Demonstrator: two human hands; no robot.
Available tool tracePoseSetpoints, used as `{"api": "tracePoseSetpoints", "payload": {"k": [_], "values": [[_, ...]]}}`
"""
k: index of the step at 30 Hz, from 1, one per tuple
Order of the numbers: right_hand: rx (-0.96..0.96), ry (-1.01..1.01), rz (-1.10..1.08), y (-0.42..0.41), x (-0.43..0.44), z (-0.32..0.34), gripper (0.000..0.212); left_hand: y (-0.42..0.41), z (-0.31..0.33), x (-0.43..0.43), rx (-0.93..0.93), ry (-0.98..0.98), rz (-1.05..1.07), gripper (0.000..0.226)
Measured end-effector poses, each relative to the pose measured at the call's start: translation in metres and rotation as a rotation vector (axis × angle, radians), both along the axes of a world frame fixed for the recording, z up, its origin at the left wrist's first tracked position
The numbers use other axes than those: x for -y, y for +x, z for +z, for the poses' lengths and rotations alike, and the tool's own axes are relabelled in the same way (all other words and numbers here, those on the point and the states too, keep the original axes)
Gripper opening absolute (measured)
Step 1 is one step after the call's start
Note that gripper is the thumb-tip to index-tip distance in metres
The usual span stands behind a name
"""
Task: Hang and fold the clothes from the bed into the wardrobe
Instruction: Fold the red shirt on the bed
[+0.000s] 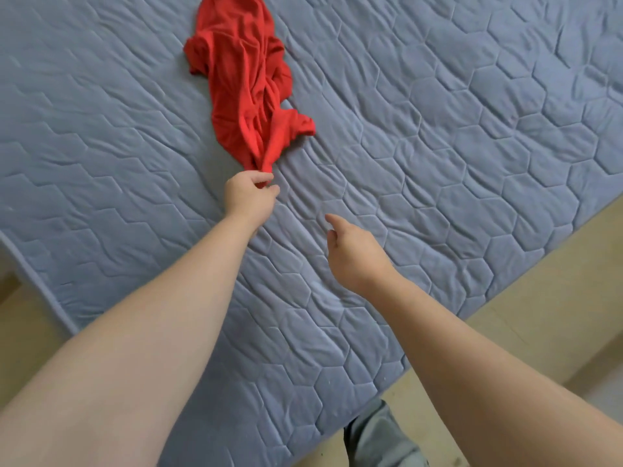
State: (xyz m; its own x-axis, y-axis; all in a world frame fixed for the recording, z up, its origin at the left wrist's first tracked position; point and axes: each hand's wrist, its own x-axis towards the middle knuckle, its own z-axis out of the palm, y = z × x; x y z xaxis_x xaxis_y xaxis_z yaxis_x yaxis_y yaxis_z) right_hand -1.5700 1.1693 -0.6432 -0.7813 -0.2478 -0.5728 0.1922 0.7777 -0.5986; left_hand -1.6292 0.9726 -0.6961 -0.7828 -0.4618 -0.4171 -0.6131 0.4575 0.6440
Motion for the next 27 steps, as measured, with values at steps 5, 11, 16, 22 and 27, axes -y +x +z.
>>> {"api": "tracePoseSetpoints", "payload": {"k": [5, 11, 16, 22, 27], "values": [[-0.016, -0.006, -0.001, 0.02, 0.017, 0.064, 0.036, 0.057, 0.101, 0.014, -0.187, -0.12, -0.068, 0.012], [-0.076, -0.044, 0.028, 0.064, 0.05, 0.17, 0.049, 0.13, 0.243, 0.025, -0.383, -0.241, -0.283, 0.026], [-0.178, -0.12, -0.012, 0.12, 0.085, 0.262, 0.068, 0.199, 0.354, 0.045, -0.405, -0.175, -0.432, 0.032], [-0.27, -0.117, 0.005, 0.18, 0.13, 0.354, 0.057, 0.264, 0.452, 0.082, -0.486, -0.19, -0.445, 0.03], [-0.377, -0.119, 0.038, 0.22, 0.162, 0.414, 0.008, 0.305, 0.507, 0.116, -0.598, -0.165, -0.438, 0.036]]}}
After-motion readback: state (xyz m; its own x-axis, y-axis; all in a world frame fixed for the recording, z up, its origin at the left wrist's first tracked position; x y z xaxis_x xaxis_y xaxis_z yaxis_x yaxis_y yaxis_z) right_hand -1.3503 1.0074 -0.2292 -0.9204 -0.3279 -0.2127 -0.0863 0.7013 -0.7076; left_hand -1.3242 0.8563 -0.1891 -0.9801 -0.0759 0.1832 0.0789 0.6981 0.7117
